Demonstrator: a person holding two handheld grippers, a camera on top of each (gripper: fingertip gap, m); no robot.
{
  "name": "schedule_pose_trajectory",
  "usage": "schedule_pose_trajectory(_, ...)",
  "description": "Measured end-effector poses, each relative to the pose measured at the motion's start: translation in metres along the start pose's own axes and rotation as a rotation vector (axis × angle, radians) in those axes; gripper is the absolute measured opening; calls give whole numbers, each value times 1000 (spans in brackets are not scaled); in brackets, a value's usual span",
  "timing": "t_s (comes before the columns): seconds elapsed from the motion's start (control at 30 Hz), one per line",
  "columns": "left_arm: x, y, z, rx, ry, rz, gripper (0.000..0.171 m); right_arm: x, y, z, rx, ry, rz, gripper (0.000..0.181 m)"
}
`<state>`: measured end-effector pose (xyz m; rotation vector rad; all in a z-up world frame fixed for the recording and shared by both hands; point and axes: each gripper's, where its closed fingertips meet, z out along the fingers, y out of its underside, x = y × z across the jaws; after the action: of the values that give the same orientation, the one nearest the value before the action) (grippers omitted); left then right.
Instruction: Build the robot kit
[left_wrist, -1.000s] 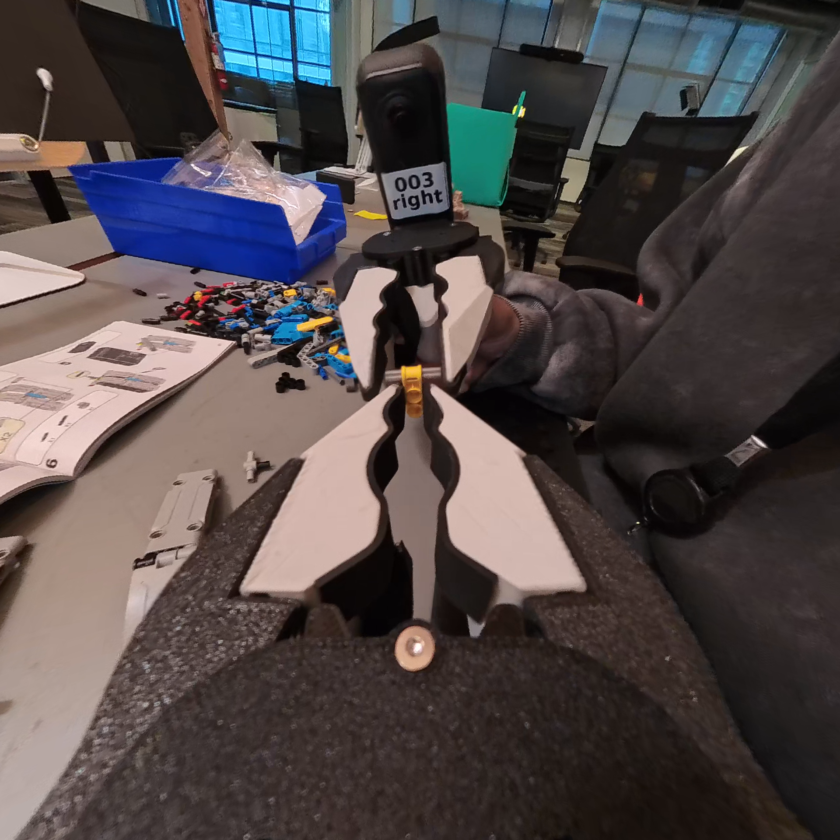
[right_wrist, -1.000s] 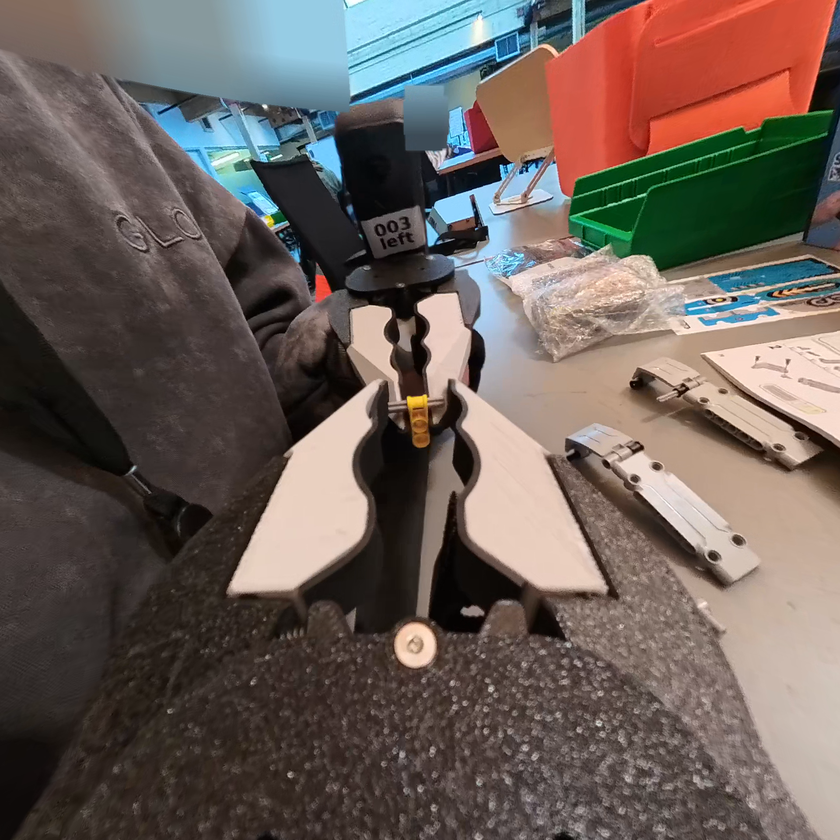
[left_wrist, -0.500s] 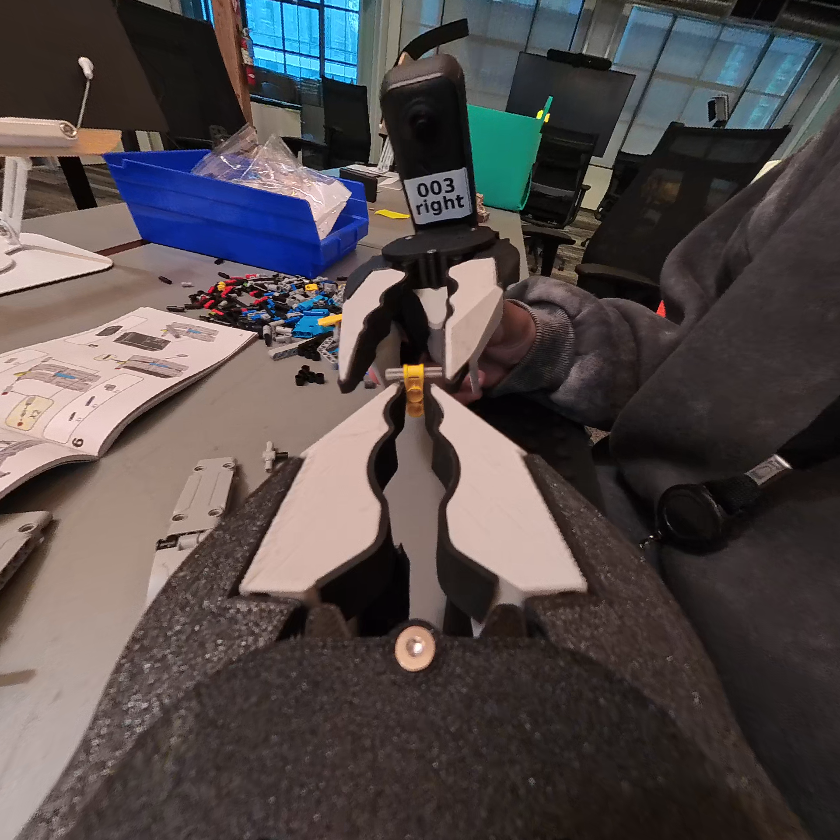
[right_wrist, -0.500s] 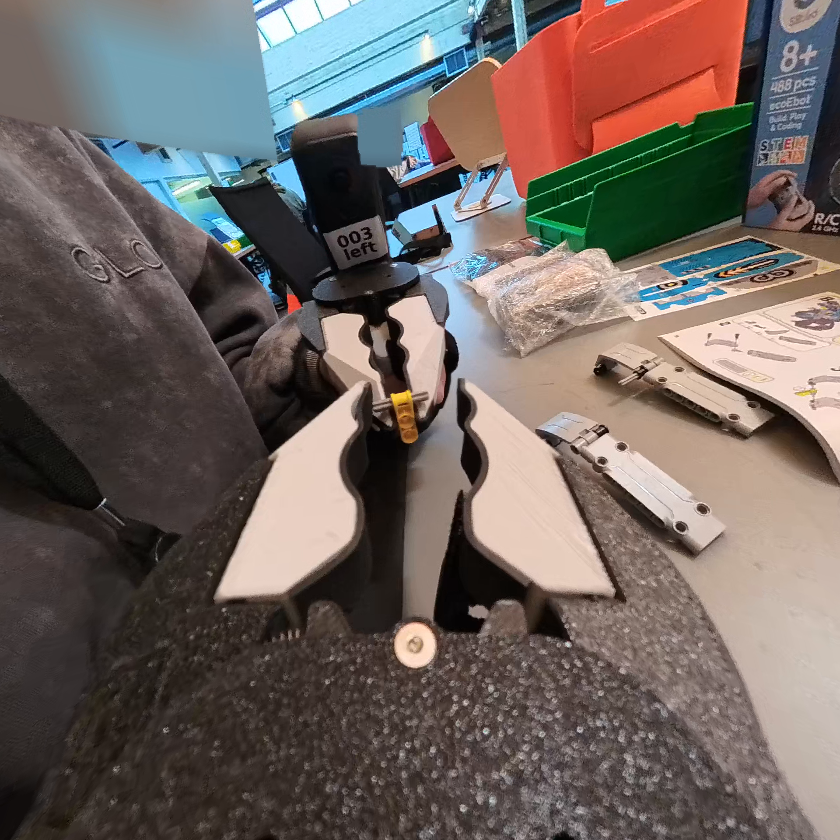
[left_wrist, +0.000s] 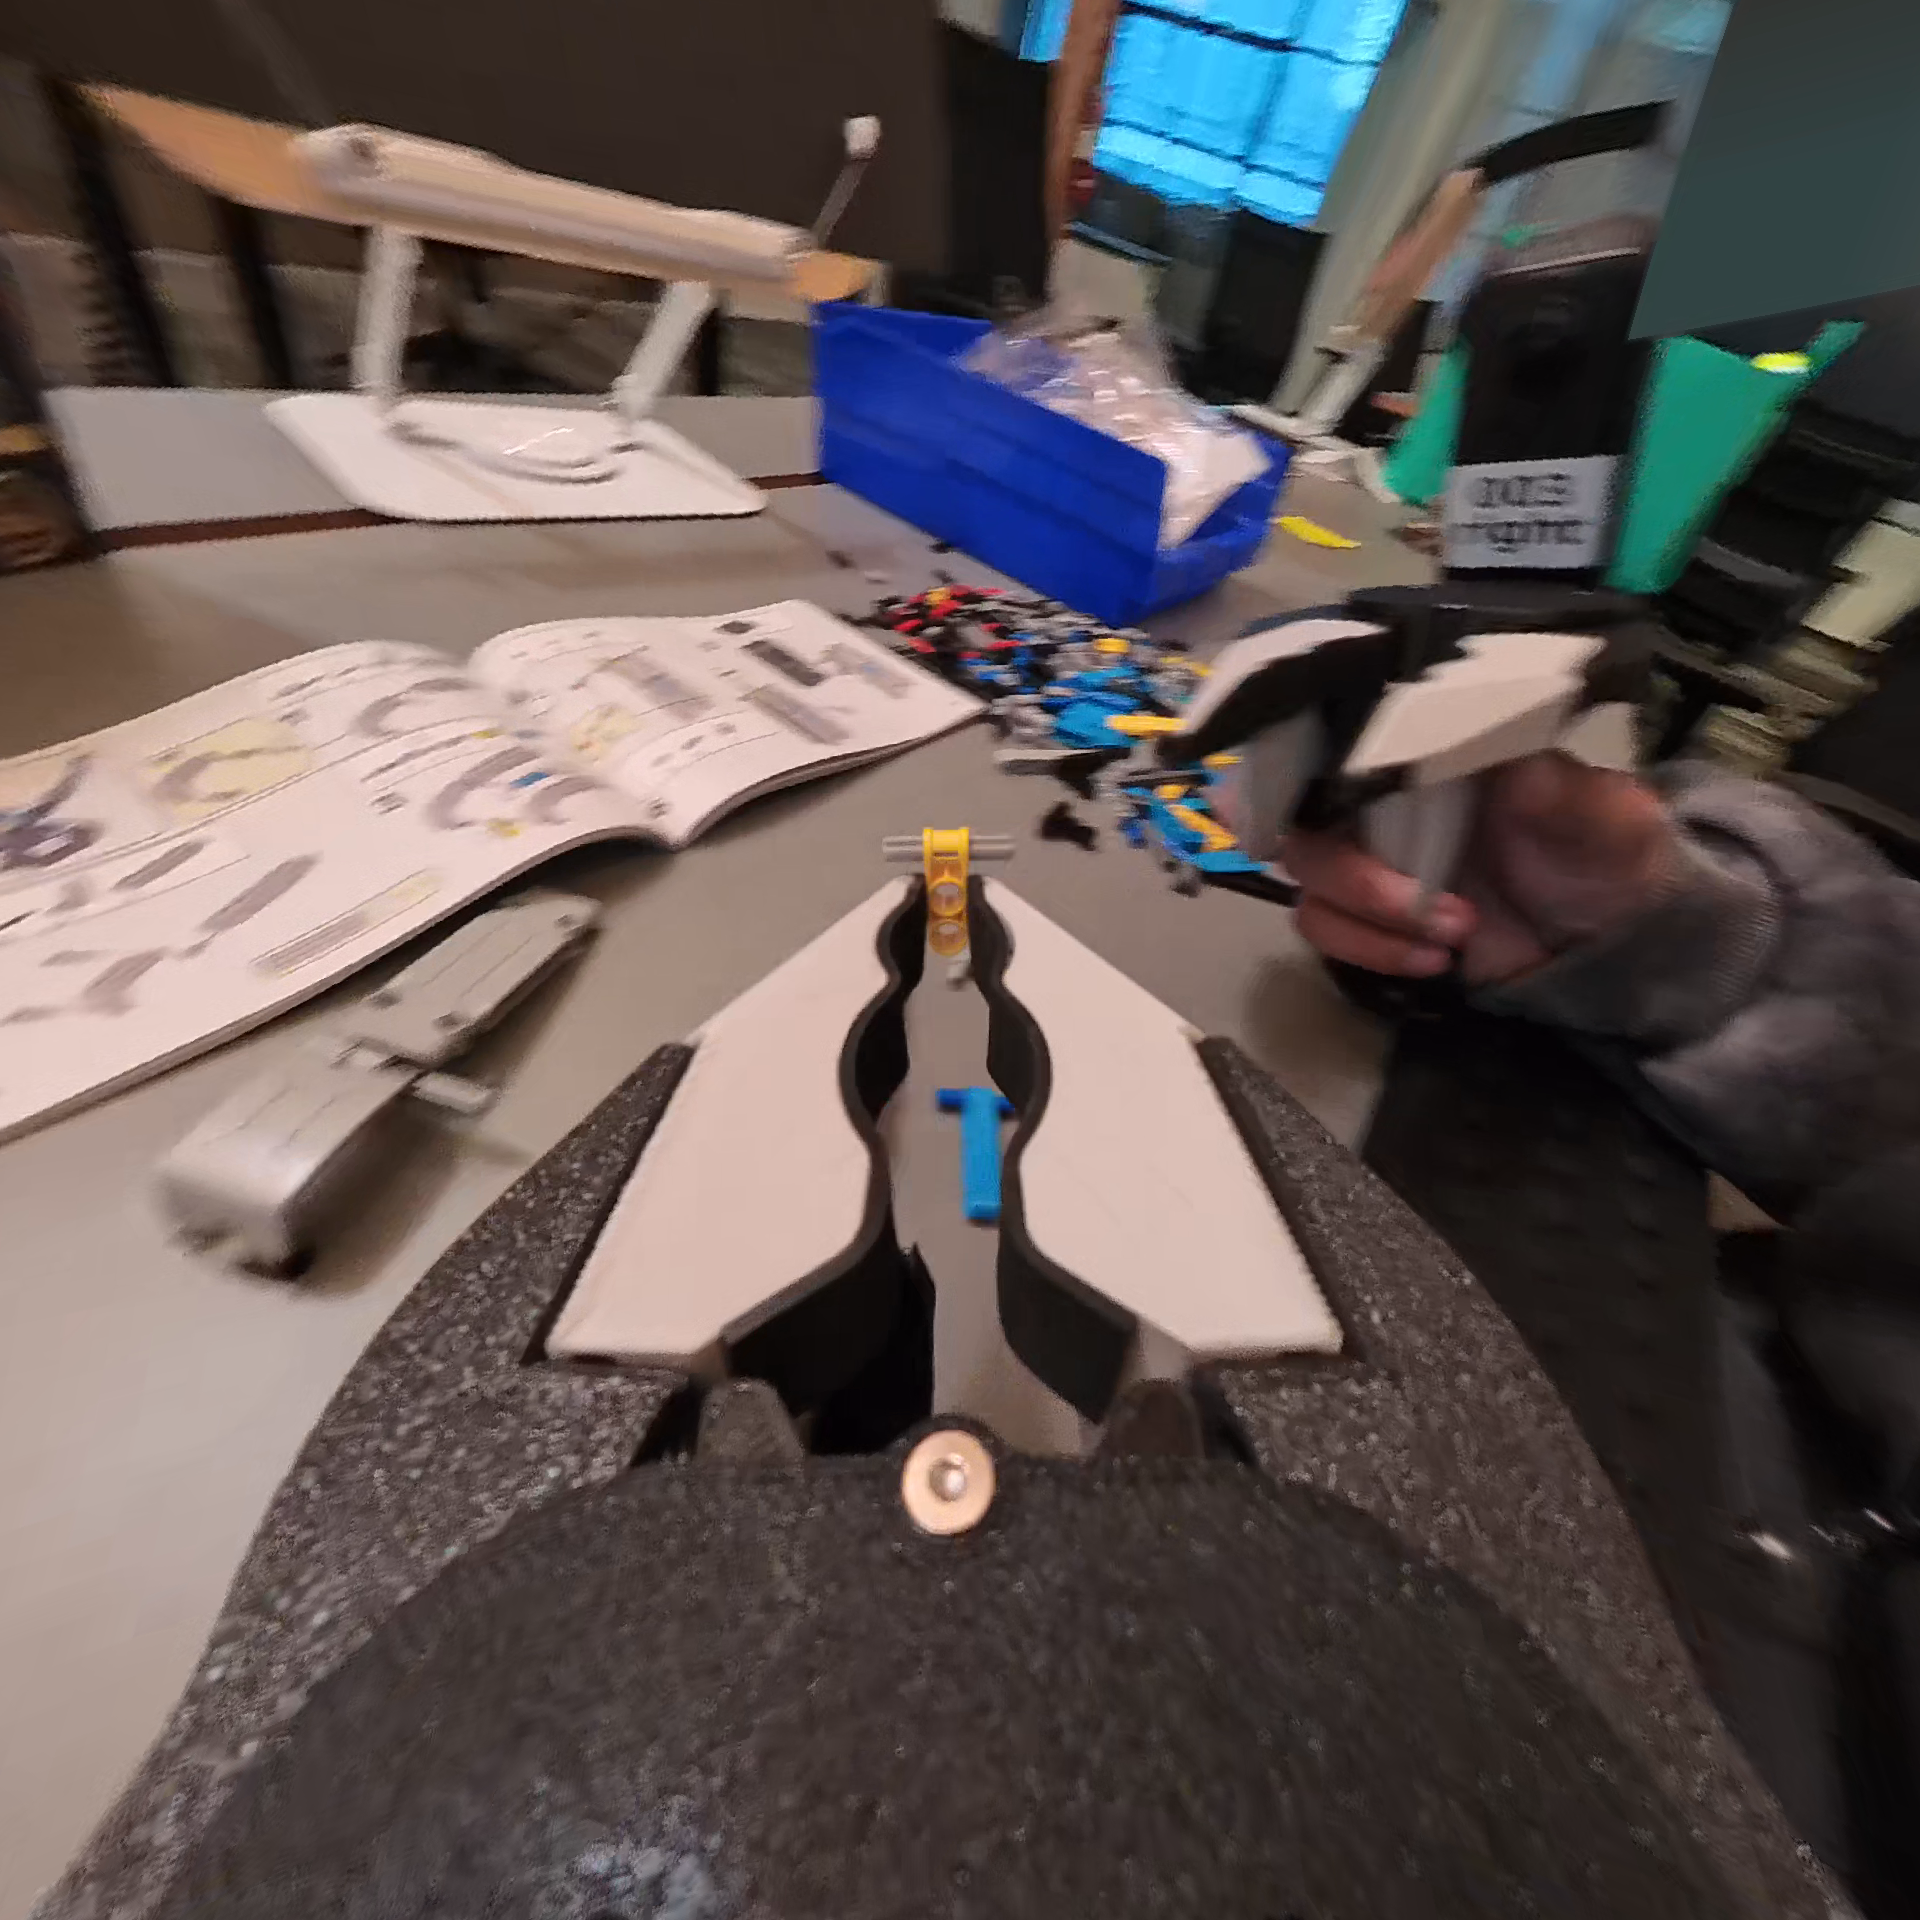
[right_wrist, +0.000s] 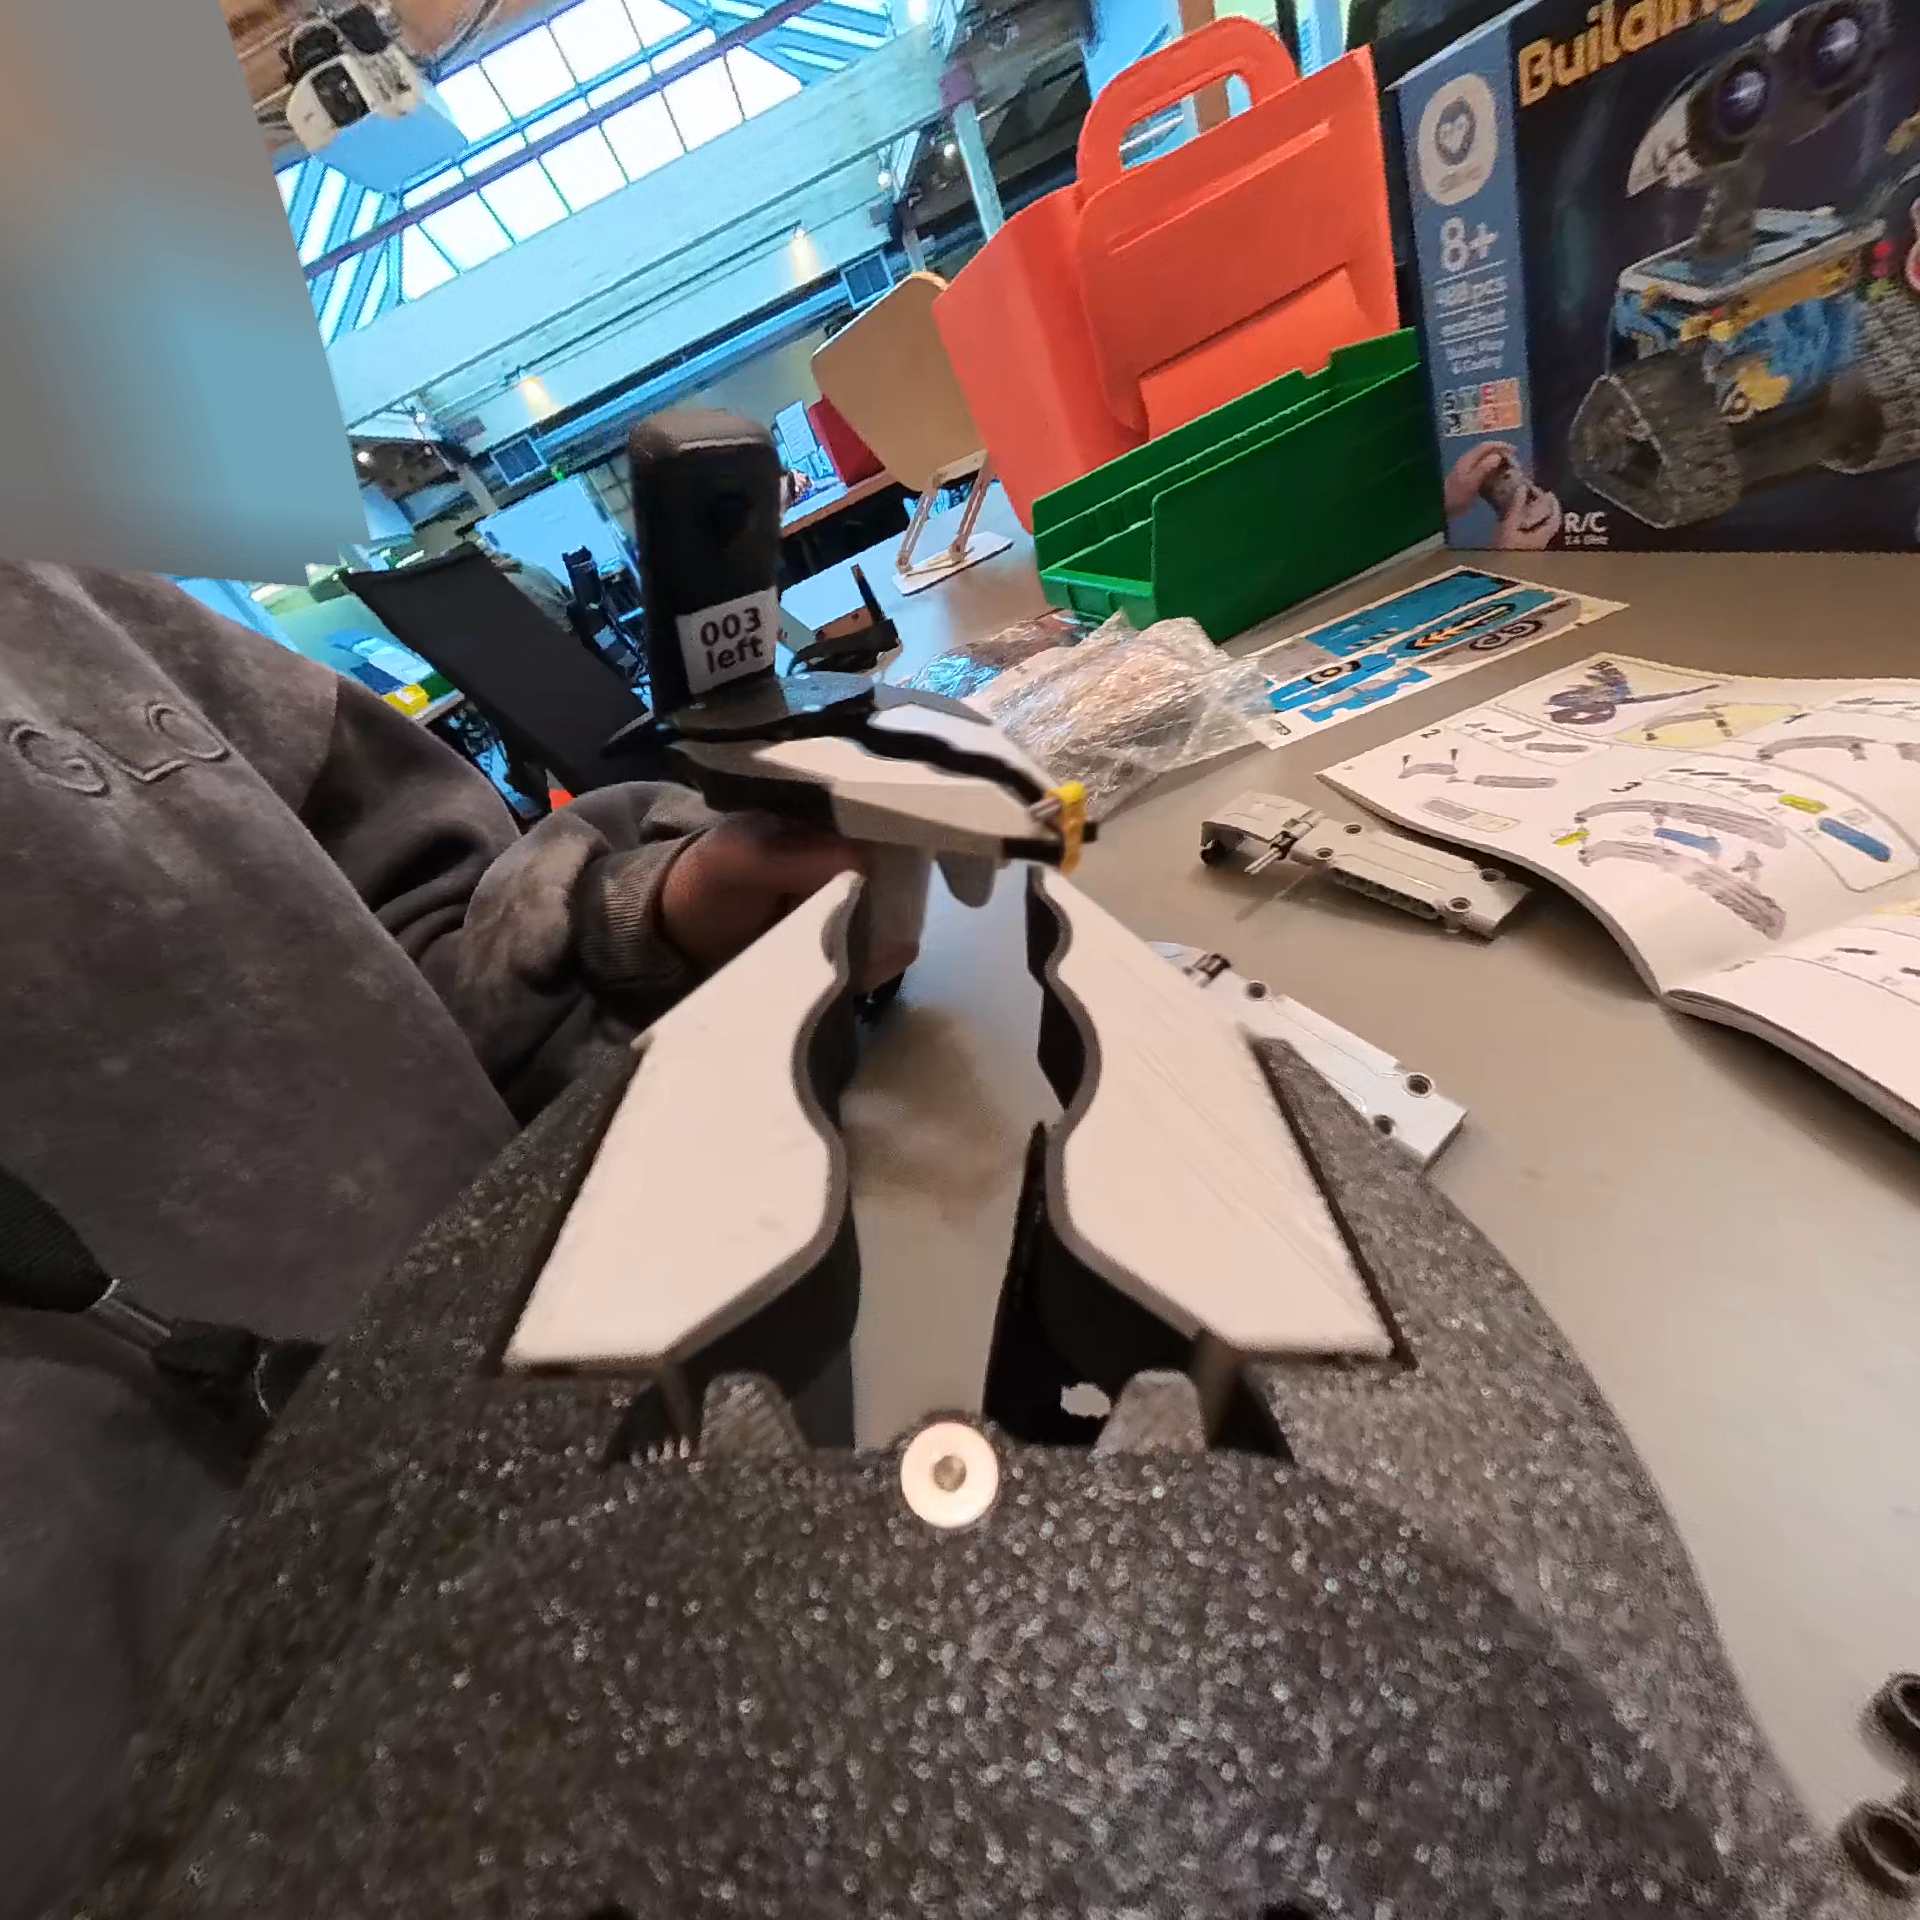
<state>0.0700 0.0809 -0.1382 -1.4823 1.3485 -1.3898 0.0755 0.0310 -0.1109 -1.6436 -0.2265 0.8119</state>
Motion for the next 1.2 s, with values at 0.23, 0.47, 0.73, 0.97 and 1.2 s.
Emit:
schedule_pose_trajectory(0.23,-43,26,1,-180,-277,84,6,11,0,-3,8,42,49,27)
schedule_pose_trajectory(0.47,-42,29,1,-209,-313,149,6,21,-1,-8,28,77,90,26)
schedule_pose_trajectory(0.73,-62,58,-42,-484,-313,213,6,55,4,-21,-43,374,-52,32)
schedule_pose_trajectory(0.97,-63,93,-59,-763,-192,284,6,72,9,5,-202,392,-7,29)
schedule_pose_trajectory(1.2,-63,93,-55,-762,-127,255,7,93,-5,9,-148,437,-135,31)
